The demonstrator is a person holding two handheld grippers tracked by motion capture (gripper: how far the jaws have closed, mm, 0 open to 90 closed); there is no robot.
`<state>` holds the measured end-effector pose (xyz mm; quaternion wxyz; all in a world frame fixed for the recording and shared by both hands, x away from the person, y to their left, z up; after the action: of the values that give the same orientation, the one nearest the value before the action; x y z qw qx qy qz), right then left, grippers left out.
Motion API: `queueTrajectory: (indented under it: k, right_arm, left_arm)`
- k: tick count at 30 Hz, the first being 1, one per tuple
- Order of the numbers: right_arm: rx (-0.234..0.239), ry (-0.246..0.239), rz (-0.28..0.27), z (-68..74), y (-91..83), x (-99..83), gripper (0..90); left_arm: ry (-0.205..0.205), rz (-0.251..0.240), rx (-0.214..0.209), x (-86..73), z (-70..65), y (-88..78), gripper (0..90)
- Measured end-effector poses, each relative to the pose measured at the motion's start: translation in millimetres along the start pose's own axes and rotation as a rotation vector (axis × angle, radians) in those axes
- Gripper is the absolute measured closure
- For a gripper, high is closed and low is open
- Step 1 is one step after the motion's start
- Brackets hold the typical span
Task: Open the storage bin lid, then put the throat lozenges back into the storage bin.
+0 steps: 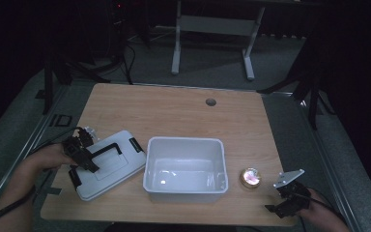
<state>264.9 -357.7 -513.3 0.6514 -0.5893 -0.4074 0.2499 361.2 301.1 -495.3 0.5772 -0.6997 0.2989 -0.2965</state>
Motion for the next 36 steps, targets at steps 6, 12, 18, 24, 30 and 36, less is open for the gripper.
queueTrajectory:
  k: [6,12,18,24,30,36]
  right_arm:
    - [0.013,-0.06,0.123,0.7,1.9,9.6,14.8]
    - [0.041,-0.068,0.297,-0.5,8.9,17.0,16.8]
    - [0.036,-0.074,0.348,0.1,7.6,25.1,13.0]
    - [-0.013,-0.117,0.279,-2.5,0.5,35.8,11.9]
    - [-0.038,-0.22,0.241,-4.6,-8.1,49.7,12.3]
    - [-0.024,-0.303,0.257,-7.8,-9.8,68.1,13.5]
  left_arm:
    - [0.007,0.017,0.004,0.2,-1.8,-0.5,19.5]
    - [0.009,0.031,0.008,0.5,-1.7,1.1,19.5]
    - [0.01,0.033,0.009,1.3,-2.3,1.1,19.5]
    - [0.023,0.022,0.005,4.0,-4.6,-4.3,19.5]
    - [0.025,0.028,0.002,5.4,-6.9,-5.2,19.5]
    - [0.025,0.03,-0.002,5.2,-7.7,-5.1,19.5]
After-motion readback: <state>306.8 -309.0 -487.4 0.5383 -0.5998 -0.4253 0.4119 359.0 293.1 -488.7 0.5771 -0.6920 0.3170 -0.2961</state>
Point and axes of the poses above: each handheld gripper's, and its own axes: y roughly forward along the jaws, x roughly out of its top, z roughly to its left, the point moved 1 cm from there along y, roughly forward along the jaws, and after that the axes turned 7 degrees about z, right-handed, at the moved point
